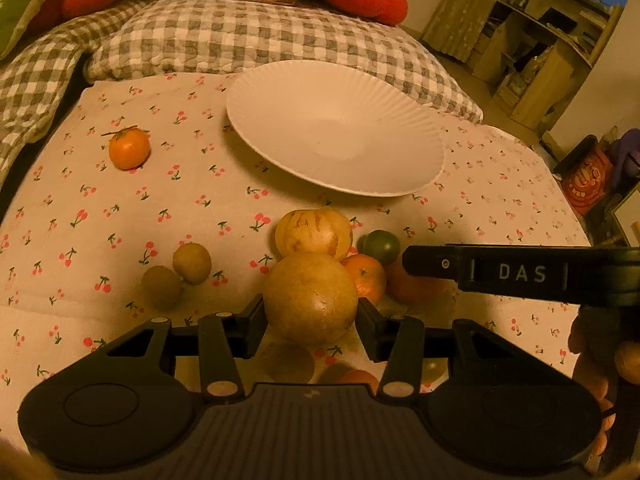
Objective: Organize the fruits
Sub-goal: 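Close the left tool on a yellow pear while the right tool grasps a tangerine, then carry the pear with the left tool onto the plate while the right tool places the tangerine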
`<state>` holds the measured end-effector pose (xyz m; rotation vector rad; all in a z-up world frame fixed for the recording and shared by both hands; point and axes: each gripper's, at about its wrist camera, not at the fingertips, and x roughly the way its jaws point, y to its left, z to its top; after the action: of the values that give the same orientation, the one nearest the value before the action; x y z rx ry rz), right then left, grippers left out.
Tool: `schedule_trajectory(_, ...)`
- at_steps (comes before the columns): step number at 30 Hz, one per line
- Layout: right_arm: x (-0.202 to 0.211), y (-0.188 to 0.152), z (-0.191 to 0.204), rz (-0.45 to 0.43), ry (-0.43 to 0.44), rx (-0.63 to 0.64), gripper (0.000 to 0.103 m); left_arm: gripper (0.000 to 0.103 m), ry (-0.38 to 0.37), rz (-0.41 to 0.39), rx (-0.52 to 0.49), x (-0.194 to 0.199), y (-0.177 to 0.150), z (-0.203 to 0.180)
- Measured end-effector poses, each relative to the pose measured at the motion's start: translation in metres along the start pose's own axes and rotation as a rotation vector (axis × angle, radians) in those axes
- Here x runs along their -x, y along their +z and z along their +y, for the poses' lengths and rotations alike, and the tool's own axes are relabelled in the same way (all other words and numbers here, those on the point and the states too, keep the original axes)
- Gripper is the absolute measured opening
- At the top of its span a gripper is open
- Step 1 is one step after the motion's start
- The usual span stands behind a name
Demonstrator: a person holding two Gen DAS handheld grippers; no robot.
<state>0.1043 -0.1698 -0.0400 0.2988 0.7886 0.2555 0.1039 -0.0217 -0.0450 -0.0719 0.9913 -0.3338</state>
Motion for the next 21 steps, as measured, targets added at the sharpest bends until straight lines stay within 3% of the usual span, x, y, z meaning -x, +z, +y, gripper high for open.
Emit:
schedule_trajectory(5,-0.006,0.002,0.000,0.012,0.010,-0.004,0.044,0.036,0.006,0.010,-0.006,-0.008,-0.001,-0.001)
schedule_trajectory(10,-0.007,-0.003,0.006,0.013,-0.013,0.038,0.036,0.036,0.037,0.021,0.017,-0.014,-0.003,0.004)
schedule_trajectory(21,0.020,-0.001,-0.002,-0.040,0.010,-0.006,0.034,0.035,-0.014,-0.040,0.074,0.013,0.001,0.006)
